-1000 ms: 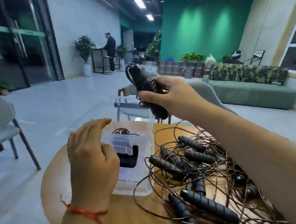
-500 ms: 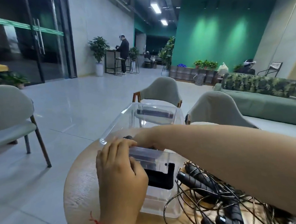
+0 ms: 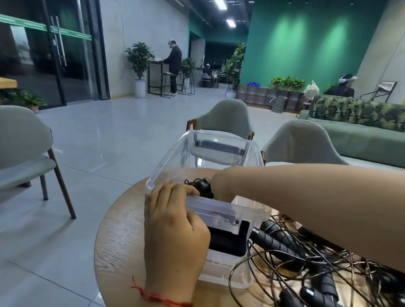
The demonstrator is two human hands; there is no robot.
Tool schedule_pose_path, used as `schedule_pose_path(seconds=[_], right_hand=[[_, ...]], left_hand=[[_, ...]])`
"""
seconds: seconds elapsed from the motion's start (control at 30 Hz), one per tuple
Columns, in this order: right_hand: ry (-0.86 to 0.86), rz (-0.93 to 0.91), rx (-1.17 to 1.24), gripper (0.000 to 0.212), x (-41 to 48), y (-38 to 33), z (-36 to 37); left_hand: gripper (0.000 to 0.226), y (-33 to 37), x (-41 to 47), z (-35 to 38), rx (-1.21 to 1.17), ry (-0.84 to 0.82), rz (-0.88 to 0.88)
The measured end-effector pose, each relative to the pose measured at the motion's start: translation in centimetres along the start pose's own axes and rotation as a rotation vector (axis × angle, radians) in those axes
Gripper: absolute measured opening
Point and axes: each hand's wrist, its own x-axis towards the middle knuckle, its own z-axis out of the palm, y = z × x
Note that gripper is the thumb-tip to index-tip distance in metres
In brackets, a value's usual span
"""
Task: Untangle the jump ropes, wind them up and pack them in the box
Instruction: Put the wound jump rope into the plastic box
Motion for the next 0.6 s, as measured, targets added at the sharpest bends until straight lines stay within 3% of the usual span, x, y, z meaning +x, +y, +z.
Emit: schedule_pose_path(seconds=[0.1,0.2,0.33,0.5,0.6], right_hand=[[0.154,-0.055,-0.128,0.052,-0.1,1.4,-0.6],[0.201,-0.172,-0.195,0.023,0.9,1.1,0.3],[0.309,-0.217,-0.313,0.012,1.8,0.0,0.8],[0.381,-0.128,-0.224,0.044,2.6,0.9,-0.5],[0.3,-0.158,-0.405,0.067,3.5,0.5,-0.3]], left_hand=[[0.04,0.0,0.0,0.1,-0.009,-0.014,-0.013],[0.04,0.0,0.2,0.4,-0.001,-0.025,0.006],[0.04,-0.1,0.3,0.5,-0.002,-0.022,0.015],[0.039,-0.1,0.2,0.4,-0.009,-0.016,0.019],[0.04,-0.1,0.2,0.4,-0.016,-0.022,0.027]])
